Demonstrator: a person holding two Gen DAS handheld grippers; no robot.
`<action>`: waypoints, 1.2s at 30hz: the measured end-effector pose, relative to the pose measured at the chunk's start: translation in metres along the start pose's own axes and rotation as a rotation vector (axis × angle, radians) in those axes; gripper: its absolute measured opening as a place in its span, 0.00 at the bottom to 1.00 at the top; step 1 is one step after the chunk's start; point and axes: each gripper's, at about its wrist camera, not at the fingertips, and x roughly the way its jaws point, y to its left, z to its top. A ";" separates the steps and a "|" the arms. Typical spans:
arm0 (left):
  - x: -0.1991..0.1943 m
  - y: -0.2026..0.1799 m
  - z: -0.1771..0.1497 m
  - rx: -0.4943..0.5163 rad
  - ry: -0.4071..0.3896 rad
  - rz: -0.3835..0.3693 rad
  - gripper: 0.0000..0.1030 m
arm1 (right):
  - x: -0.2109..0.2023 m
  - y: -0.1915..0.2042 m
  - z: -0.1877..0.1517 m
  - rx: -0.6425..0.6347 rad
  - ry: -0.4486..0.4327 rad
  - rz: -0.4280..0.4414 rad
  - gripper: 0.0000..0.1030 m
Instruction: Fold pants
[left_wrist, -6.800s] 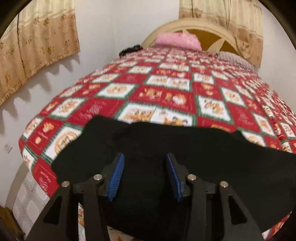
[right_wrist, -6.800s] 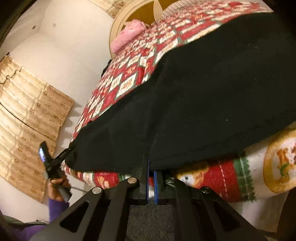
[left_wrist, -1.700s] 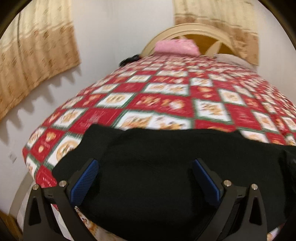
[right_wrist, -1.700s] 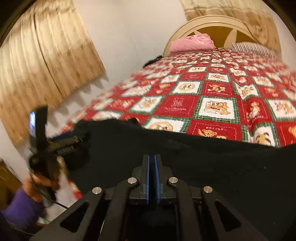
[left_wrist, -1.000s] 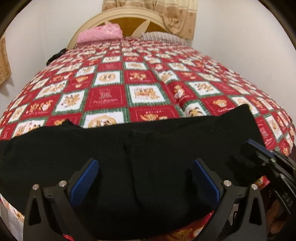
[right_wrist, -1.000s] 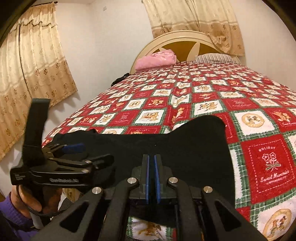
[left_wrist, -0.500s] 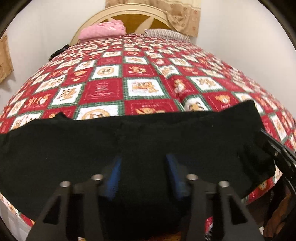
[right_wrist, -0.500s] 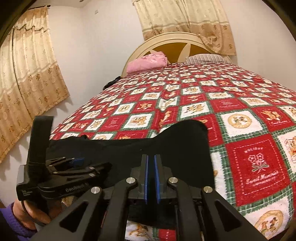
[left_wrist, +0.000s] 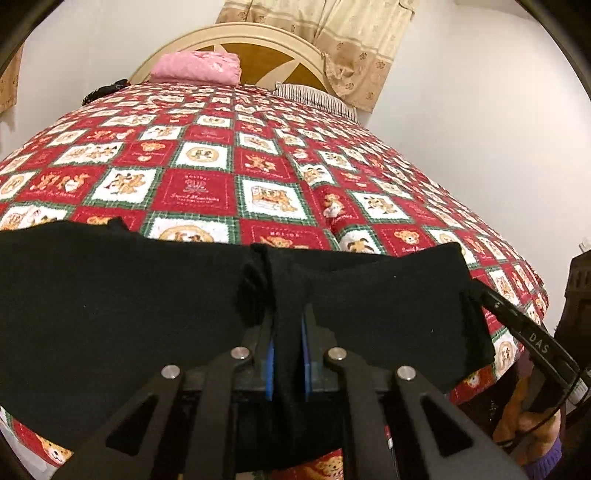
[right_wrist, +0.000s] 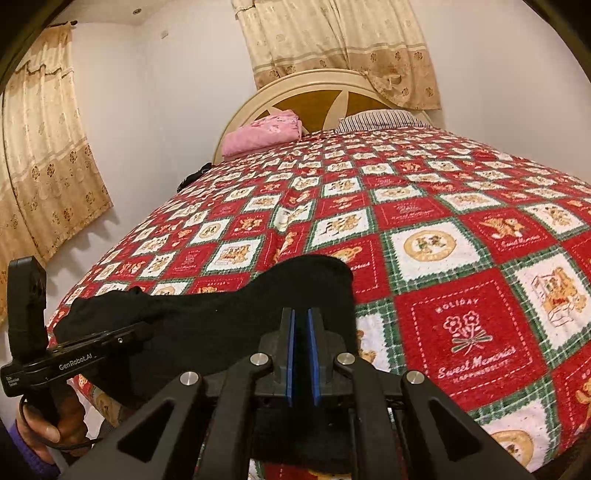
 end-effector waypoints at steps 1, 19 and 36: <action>-0.001 0.001 0.001 -0.001 -0.003 -0.002 0.11 | 0.001 0.001 -0.001 -0.004 0.005 0.002 0.07; -0.032 0.019 0.010 0.092 -0.118 0.257 0.72 | 0.018 0.010 0.010 -0.068 0.016 0.005 0.07; -0.010 0.024 0.012 0.100 -0.022 0.246 0.80 | 0.039 -0.009 0.029 0.112 0.016 0.040 0.11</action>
